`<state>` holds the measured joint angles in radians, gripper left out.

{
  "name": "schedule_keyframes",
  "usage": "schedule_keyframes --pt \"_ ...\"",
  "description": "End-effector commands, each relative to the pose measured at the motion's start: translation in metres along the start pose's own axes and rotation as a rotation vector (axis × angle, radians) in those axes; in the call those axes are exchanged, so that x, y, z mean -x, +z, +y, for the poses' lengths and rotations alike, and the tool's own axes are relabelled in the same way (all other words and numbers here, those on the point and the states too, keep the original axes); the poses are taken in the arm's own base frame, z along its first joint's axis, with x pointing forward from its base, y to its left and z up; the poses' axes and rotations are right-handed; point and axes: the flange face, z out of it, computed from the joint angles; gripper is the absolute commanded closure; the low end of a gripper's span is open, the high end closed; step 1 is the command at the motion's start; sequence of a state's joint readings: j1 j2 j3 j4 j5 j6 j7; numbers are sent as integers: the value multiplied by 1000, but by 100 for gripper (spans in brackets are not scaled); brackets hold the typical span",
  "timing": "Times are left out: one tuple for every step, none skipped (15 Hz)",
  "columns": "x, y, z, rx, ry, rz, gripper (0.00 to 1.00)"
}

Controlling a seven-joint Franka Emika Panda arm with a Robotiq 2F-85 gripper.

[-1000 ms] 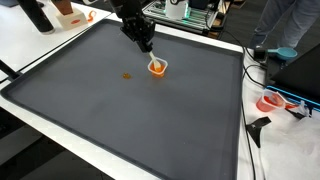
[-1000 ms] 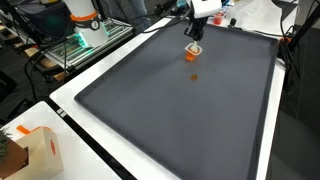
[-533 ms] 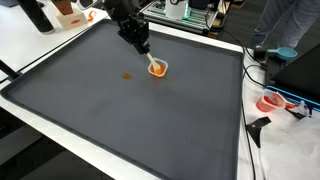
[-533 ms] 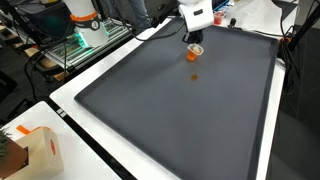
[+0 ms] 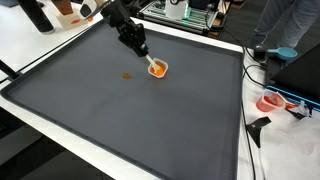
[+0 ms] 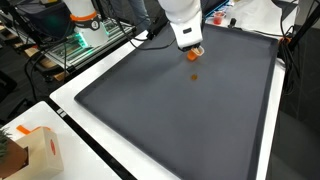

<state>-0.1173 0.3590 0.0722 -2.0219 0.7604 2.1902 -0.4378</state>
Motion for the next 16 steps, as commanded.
schedule_keyframes --pt "5 3 14 -78 14 -11 97" --pt "6 2 16 -95 18 -15 97" --pt "6 2 19 -113 23 -20 97" --pt "7 2 22 -127 31 -24 97" --pt "8 2 26 -144 40 -31 97" --pt "9 2 30 -159 49 -37 97" --pt "9 2 34 -174 55 -43 97" --pt "10 3 39 -191 64 -50 97" --pt "10 4 43 -204 69 -53 97" --pt "11 4 45 -224 72 -56 97" --pt "11 4 48 -240 70 -58 97" --pt "11 5 50 -252 71 -59 97" --pt "11 5 51 -269 67 -57 97" --pt "11 4 52 -282 64 -55 97" --pt "11 4 53 -293 59 -53 97" --pt "11 4 54 -298 57 -49 97"
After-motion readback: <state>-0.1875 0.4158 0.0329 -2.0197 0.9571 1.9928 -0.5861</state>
